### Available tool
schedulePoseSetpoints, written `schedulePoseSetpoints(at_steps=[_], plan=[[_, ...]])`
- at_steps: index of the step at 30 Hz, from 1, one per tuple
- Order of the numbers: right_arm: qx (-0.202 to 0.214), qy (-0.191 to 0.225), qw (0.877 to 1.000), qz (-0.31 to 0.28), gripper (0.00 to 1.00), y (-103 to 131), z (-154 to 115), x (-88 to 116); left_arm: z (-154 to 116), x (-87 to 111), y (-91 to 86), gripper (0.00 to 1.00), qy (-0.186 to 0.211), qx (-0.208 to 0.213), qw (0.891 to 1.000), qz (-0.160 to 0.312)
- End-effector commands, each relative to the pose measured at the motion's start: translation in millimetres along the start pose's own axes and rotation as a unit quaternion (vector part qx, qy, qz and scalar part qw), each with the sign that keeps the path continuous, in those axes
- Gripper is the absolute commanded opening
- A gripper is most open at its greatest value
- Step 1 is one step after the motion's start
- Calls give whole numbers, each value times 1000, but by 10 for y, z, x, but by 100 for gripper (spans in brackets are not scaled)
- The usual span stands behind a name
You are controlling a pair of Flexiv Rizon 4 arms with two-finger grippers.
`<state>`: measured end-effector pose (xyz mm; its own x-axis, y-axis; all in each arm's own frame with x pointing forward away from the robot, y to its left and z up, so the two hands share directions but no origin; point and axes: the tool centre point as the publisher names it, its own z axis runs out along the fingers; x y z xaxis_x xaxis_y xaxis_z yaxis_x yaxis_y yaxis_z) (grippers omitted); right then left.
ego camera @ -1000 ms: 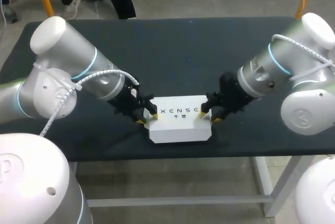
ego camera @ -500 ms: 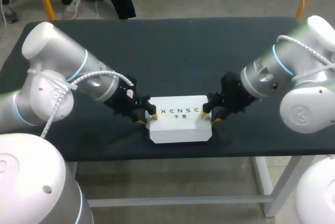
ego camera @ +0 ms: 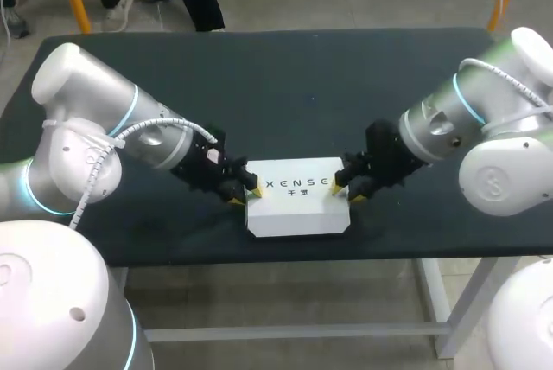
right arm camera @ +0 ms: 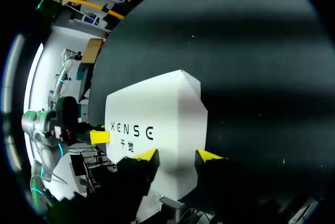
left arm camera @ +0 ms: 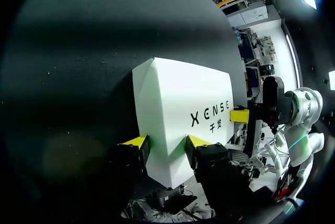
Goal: Assemble the packaging by folding the flat box into shape, placing the metal phone stand inside, and closing the box properly
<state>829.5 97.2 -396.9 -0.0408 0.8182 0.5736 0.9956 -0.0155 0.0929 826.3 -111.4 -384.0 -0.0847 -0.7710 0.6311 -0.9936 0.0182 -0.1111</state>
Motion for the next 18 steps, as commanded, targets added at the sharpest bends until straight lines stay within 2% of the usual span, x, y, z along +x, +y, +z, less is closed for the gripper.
schedulePoseSetpoints(at_steps=[1, 18], plan=[[5, 3, 1000, -1, 51, 26, 42, 7, 98, 18, 0, 48, 6, -10, 1000, -2], [-2, 2, 1000, 2, 50, 22, 20, 16, 84, 15, 25, 50, 13, -14, 1000, -3]])
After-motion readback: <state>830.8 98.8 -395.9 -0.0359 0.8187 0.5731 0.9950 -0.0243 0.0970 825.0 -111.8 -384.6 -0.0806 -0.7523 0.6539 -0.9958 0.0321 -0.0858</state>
